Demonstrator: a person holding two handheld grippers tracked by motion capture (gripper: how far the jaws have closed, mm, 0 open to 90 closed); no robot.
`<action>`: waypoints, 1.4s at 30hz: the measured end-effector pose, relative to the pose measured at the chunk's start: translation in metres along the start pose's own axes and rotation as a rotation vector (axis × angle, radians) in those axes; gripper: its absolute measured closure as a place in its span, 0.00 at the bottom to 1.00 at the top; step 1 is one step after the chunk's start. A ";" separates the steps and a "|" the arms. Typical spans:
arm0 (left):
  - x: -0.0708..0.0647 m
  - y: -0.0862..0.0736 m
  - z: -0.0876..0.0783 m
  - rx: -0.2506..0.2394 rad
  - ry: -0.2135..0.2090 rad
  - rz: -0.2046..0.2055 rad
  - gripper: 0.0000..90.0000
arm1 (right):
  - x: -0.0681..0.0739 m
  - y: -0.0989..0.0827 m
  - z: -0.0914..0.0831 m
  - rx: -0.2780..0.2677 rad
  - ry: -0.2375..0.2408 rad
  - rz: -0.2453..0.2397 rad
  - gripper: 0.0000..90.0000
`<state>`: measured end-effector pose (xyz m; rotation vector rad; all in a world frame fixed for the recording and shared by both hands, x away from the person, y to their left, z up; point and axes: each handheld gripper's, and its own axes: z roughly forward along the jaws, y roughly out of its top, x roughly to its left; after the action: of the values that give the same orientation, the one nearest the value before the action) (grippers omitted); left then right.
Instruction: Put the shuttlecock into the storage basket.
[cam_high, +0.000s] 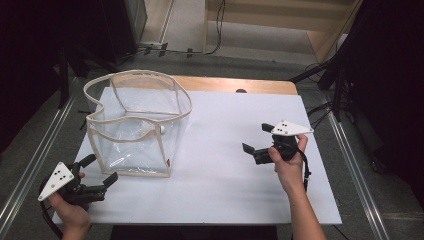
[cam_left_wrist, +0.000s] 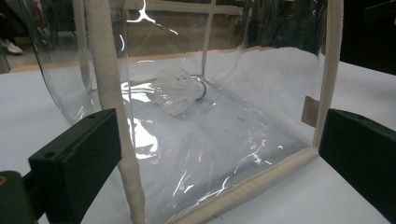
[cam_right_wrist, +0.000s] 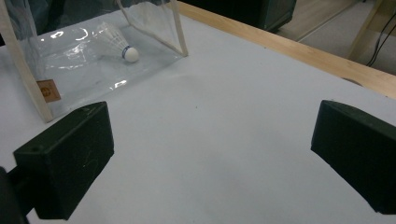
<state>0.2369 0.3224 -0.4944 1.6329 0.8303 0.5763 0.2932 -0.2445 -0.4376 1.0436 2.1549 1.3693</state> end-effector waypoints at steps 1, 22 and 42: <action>0.000 0.000 0.000 0.001 0.001 0.000 0.00 | -0.001 -0.003 -0.002 -0.001 -0.001 0.002 0.00; -0.002 0.000 0.001 0.012 0.009 0.014 0.00 | -0.014 -0.049 -0.032 0.008 -0.065 0.068 0.00; -0.002 0.000 0.001 0.013 0.013 0.013 0.00 | -0.031 -0.088 -0.062 -0.001 -0.119 0.117 0.00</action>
<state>0.2364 0.3206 -0.4941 1.6488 0.8345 0.5923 0.2386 -0.3277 -0.4898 1.2353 2.0358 1.3231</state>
